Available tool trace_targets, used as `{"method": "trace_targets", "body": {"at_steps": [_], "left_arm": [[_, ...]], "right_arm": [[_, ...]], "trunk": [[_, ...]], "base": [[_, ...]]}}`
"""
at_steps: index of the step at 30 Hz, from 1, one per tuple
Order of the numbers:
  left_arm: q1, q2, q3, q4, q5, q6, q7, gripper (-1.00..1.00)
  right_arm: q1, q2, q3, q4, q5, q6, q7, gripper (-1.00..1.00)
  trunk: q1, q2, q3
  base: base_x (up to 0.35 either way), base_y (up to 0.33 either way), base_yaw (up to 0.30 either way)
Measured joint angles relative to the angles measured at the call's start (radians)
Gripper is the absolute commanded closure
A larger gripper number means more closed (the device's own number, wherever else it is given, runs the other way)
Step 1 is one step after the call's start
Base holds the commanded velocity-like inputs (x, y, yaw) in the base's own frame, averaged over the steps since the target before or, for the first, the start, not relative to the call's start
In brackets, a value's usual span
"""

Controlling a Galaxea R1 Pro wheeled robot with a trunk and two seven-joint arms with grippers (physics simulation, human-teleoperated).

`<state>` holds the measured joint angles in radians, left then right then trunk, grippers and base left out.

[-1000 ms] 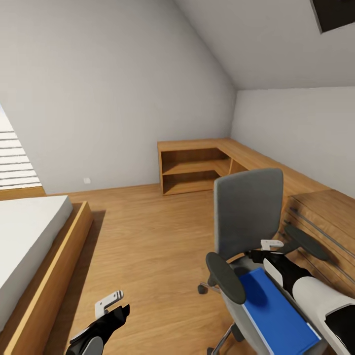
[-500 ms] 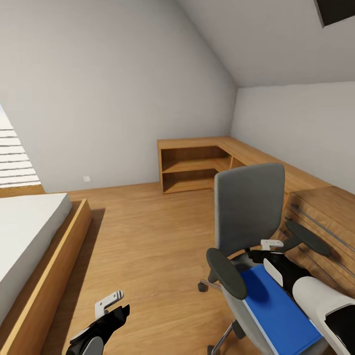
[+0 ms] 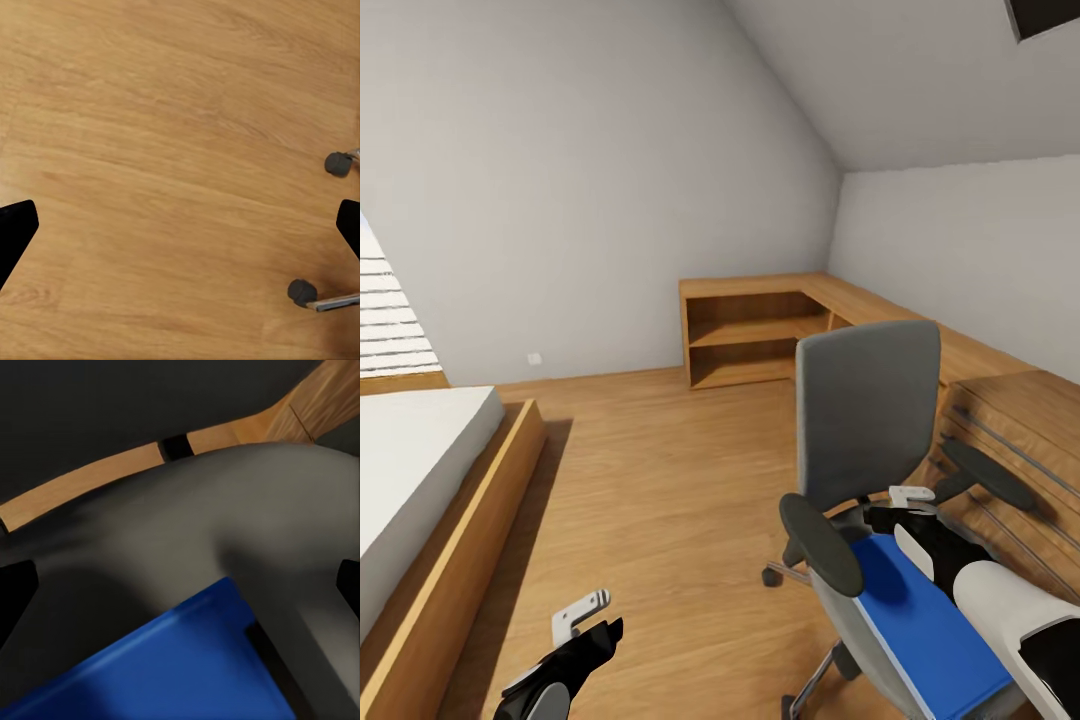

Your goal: In the bedroom, organize the workspace by keeping the computer under the desk, ensuring the monitor is on the desk, placing the keyboard on the desk next to the monitor, placing the mouse on the desk next to the keyboard, moving the folder from the swivel chair onto the desk next to the mouse, stacking the notebook on top of the folder with the pen on top of the notebook, and positioning the swivel chair next to the desk.

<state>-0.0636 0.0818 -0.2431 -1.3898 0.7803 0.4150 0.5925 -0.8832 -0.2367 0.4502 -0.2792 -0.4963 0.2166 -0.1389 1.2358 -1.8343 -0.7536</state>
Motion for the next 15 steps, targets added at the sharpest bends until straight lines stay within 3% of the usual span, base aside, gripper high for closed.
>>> {"method": "trace_targets", "body": {"at_steps": [15], "left_arm": [[0.000,0.000,0.000,0.001,0.001,0.000,0.000,-1.00]], "right_arm": [[0.000,0.000,0.000,0.000,0.000,0.000,0.000,-1.00]], "trunk": [[0.054,-0.098,-0.044]], "base": [[0.000,0.000,0.000]]}}
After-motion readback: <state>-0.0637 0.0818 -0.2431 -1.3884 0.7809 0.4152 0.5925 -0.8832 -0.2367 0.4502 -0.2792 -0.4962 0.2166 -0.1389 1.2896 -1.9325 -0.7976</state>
